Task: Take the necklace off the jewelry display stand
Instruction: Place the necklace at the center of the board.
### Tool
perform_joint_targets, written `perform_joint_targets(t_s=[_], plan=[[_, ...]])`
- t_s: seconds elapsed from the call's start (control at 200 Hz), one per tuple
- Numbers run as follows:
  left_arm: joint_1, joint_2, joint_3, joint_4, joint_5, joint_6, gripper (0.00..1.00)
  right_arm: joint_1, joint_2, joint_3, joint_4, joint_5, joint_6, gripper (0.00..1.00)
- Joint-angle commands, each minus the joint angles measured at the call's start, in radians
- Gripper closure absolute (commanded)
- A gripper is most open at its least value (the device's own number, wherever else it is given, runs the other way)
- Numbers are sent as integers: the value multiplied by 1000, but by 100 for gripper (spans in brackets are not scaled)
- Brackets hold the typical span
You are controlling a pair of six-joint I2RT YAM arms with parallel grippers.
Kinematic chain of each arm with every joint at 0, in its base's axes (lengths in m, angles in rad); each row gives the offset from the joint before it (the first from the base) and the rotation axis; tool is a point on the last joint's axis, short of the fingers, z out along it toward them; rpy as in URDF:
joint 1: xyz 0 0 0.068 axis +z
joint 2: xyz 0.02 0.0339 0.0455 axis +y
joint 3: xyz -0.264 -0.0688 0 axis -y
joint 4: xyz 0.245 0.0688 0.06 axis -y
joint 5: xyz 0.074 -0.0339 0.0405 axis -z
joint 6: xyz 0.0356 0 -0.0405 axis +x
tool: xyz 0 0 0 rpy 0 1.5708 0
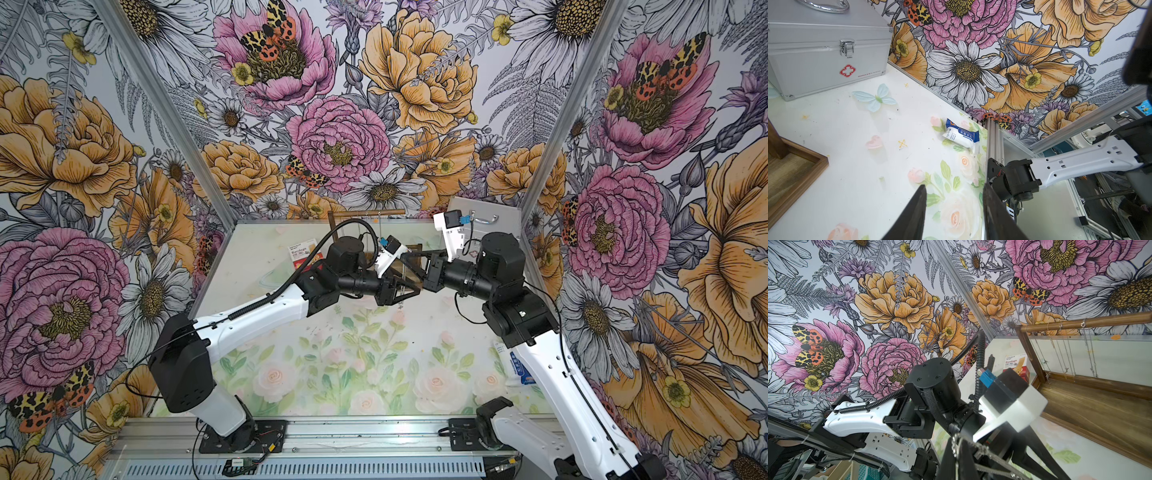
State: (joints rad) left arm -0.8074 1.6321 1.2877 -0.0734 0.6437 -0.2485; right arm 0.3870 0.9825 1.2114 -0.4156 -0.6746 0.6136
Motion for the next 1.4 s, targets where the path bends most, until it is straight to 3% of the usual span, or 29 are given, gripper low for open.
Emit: perform_joint_targets(t_s=[0.0, 0.39, 0.65, 0.871, 1.056, 1.246, 1.396], plan=[[8, 13, -38, 69, 30, -33, 63, 10, 1, -4, 7, 13, 10, 100], [8, -9, -93, 110, 8, -55, 100, 30, 20, -8, 9, 30, 6, 100], [9, -94, -207, 126, -64, -89, 100, 51, 33, -22, 10, 44, -4, 100], [-5, -251, -393, 115, -240, -197, 100, 110, 73, -55, 38, 66, -10, 100], [-81, -451, -591, 72, -438, -280, 100, 186, 129, -84, 77, 109, -33, 100], [-160, -672, -727, -107, -662, -417, 100, 295, 241, -86, 138, 140, -38, 100], [-242, -867, -821, -224, -772, -548, 100, 361, 336, -85, 191, 168, -39, 100]])
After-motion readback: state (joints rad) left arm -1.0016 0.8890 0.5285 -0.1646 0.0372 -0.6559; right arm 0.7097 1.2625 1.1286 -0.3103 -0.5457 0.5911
